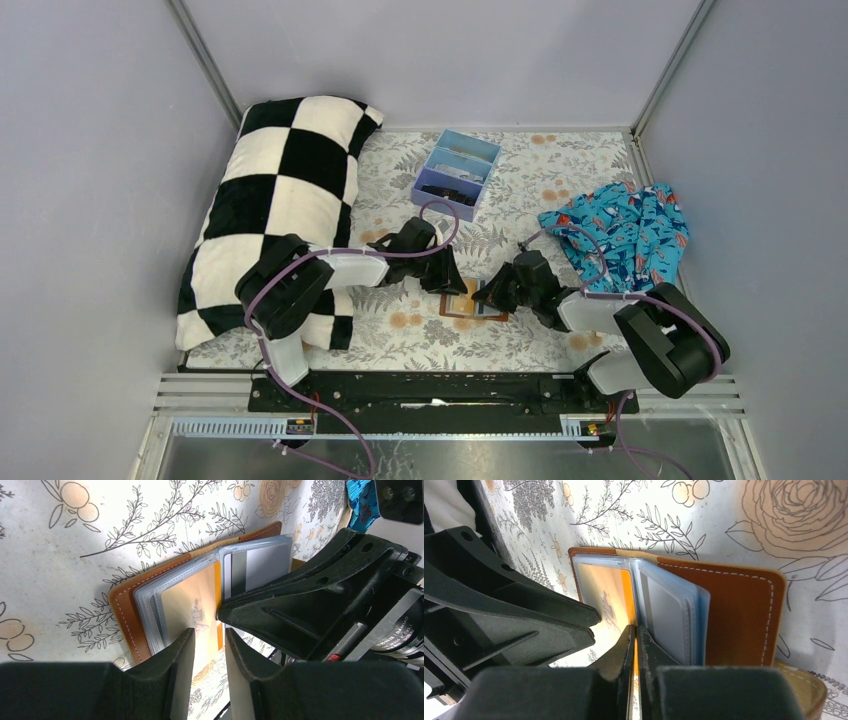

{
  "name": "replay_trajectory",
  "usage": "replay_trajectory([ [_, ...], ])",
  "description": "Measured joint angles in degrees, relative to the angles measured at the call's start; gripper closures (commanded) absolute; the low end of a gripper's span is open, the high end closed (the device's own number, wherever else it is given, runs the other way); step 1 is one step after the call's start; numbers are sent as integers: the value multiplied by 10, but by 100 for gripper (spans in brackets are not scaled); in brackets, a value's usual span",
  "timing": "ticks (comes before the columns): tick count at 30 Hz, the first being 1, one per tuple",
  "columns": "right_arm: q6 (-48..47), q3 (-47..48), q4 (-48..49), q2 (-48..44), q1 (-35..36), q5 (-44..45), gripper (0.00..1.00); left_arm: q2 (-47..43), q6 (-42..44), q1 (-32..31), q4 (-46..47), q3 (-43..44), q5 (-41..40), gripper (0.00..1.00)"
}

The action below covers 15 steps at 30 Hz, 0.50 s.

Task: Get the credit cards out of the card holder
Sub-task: Open the card holder at the center of the board.

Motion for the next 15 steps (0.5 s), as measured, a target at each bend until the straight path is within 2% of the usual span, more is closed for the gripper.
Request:
replay_trajectory([
  [7,8,-8,16,0,-3,-1,100,1,1,0,2,0,-1,66],
  [15,-5,-21,-39,-65,-8,20,100,1,9,8,-2,1,0,66],
])
